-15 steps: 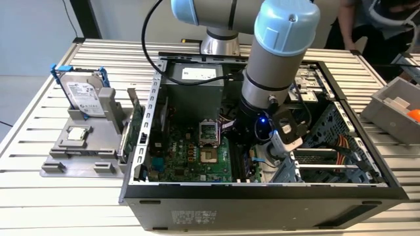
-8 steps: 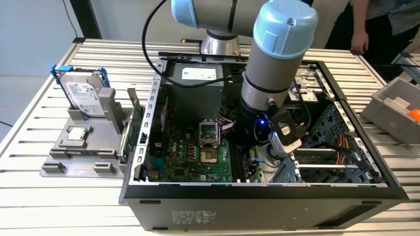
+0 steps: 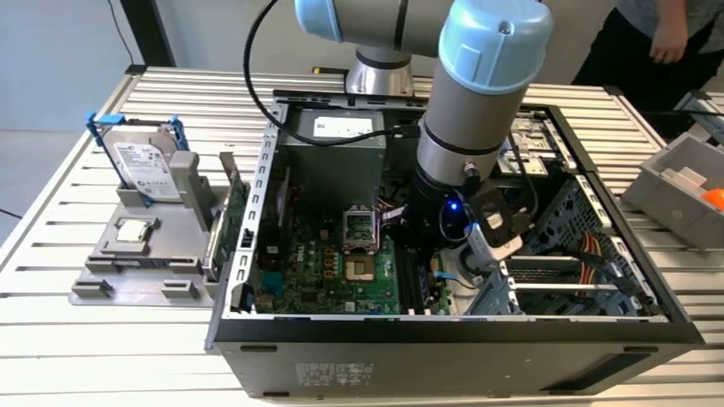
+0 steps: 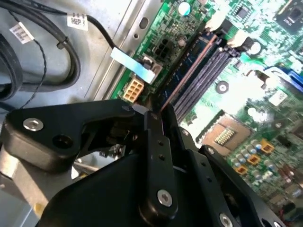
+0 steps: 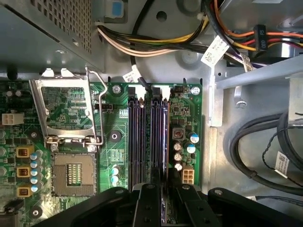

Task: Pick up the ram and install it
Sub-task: 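Insert the ram into the slot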

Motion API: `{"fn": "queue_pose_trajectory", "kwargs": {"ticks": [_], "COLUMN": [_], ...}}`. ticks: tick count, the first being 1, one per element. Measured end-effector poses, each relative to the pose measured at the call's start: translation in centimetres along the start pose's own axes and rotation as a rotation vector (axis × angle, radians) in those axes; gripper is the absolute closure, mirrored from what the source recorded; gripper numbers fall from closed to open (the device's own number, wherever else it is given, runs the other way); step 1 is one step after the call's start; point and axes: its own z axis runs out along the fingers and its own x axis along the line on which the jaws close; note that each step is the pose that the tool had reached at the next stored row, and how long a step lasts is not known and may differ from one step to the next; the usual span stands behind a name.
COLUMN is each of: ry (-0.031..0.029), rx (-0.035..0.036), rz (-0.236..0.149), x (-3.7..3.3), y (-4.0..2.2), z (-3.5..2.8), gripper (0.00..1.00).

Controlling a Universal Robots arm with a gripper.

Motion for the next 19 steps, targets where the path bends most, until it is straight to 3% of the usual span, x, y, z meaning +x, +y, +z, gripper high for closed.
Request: {"fn": "queue_pose_trajectory", "kwargs": {"ticks": [7, 11, 12, 19], "ry": [0.0025, 0.0028, 0.0027, 0.0028], "rx": [-0.0003, -0.0004, -0.0007, -0.0005], "rz": [0.000, 0.000, 0.000, 0.000], "x": [-0.06, -0.07, -0.07, -0.08], "y": [-0.01, -0.03, -0.03, -0.04], "z": [-2.97, -3.20, -3.24, -3.61], "gripper": [0.00, 0.00, 1.00, 1.00]}}
